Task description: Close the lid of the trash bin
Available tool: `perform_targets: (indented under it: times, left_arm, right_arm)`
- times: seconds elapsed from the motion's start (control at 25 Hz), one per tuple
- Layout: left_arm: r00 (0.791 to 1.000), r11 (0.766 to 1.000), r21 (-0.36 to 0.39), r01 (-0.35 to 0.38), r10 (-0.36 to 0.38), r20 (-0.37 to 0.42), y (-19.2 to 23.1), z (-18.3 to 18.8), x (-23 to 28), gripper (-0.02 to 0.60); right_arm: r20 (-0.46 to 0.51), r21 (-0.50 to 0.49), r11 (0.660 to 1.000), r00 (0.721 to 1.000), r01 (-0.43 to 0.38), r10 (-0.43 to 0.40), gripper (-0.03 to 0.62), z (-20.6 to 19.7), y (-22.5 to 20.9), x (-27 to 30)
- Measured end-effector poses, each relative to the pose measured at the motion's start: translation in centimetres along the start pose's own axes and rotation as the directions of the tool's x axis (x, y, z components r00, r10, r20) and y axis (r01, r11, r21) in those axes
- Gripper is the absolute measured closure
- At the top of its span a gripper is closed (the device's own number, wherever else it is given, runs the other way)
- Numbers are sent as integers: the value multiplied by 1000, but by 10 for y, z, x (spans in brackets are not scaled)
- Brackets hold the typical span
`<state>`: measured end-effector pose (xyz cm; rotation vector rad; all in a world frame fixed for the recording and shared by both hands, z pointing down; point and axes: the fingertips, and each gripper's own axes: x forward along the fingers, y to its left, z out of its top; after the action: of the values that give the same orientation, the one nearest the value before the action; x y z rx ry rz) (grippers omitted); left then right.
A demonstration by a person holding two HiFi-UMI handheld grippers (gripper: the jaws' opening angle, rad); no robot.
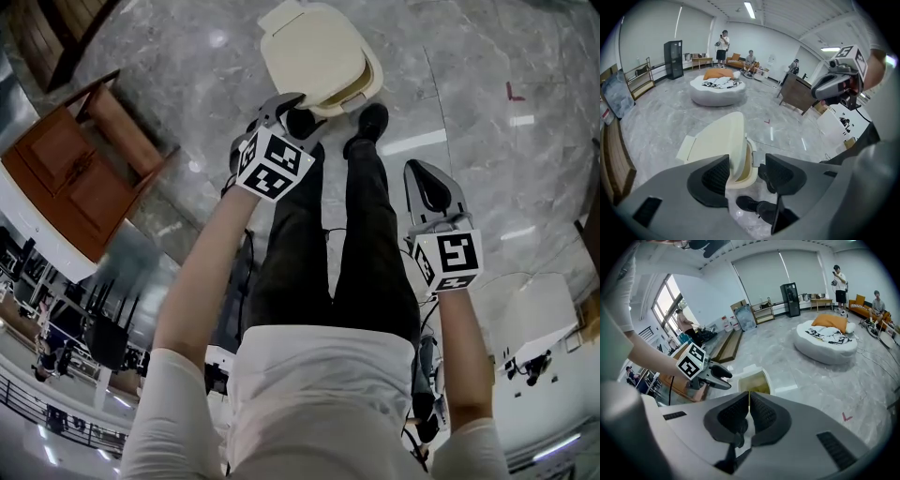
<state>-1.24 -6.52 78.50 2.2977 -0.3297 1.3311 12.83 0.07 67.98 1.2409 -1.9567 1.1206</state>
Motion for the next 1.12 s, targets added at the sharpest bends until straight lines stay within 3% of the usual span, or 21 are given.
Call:
perform_targets:
  times: [0.48,1.12]
  left_arm:
    - [988,996,5,94,-92,-124,-29,-36,52,337]
    - [956,989,5,150,-144,-254,-41,-65,103,337]
  right_arm:
    - [-28,46,999,999,-15,16,563,-21,-10,19]
    - [-34,113,993,999,-28,32,562,-36,-21,44]
